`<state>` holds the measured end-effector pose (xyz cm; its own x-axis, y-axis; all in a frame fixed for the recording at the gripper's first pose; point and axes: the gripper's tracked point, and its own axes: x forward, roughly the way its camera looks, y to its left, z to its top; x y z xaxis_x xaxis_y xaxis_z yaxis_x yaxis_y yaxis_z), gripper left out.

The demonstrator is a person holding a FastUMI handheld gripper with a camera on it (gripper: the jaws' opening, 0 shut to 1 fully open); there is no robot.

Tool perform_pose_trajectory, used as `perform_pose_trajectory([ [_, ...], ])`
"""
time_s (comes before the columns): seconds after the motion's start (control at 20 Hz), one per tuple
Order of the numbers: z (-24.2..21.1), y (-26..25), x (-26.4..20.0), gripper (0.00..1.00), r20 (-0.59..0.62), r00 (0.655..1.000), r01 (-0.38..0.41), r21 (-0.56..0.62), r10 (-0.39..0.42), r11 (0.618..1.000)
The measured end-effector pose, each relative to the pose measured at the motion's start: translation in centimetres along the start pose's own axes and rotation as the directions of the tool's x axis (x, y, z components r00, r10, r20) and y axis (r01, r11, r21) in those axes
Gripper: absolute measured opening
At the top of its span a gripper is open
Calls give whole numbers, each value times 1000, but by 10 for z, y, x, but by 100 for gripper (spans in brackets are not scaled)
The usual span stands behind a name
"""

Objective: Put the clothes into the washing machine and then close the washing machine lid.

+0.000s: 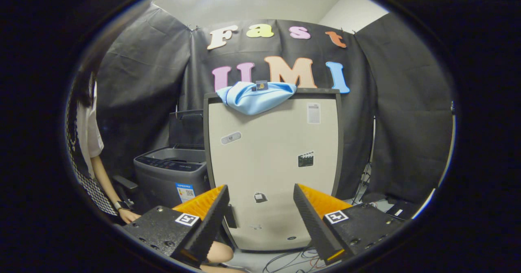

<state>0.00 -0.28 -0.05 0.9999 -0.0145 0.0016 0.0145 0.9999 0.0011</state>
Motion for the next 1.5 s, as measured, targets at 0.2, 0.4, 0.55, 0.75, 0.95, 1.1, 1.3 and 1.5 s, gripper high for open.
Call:
perform_pose_trajectory([
  [0.2, 0, 0, 0, 96, 0, 1000, 0, 0, 0, 1000],
  [0.4, 0, -1, 0, 96, -1, 1000, -1, 0, 1, 1000],
  [0.55, 0, 0, 1, 96, -4, 1000, -1, 1, 1, 1000],
  [0.75, -1, -6, 0, 96, -2, 999, 38, 0, -38, 999],
  [0.95, 0, -5, 1, 96, -1, 999, 34, -2, -34, 999],
  [1.1, 0, -5, 0, 96, -2, 999, 35, -1, -35, 999],
  [1.3, -1, -8, 0, 96, -4, 999, 50, -1, -50, 999],
  [1.5, 0, -8, 0, 96, -2, 998, 63, -2, -63, 998],
])
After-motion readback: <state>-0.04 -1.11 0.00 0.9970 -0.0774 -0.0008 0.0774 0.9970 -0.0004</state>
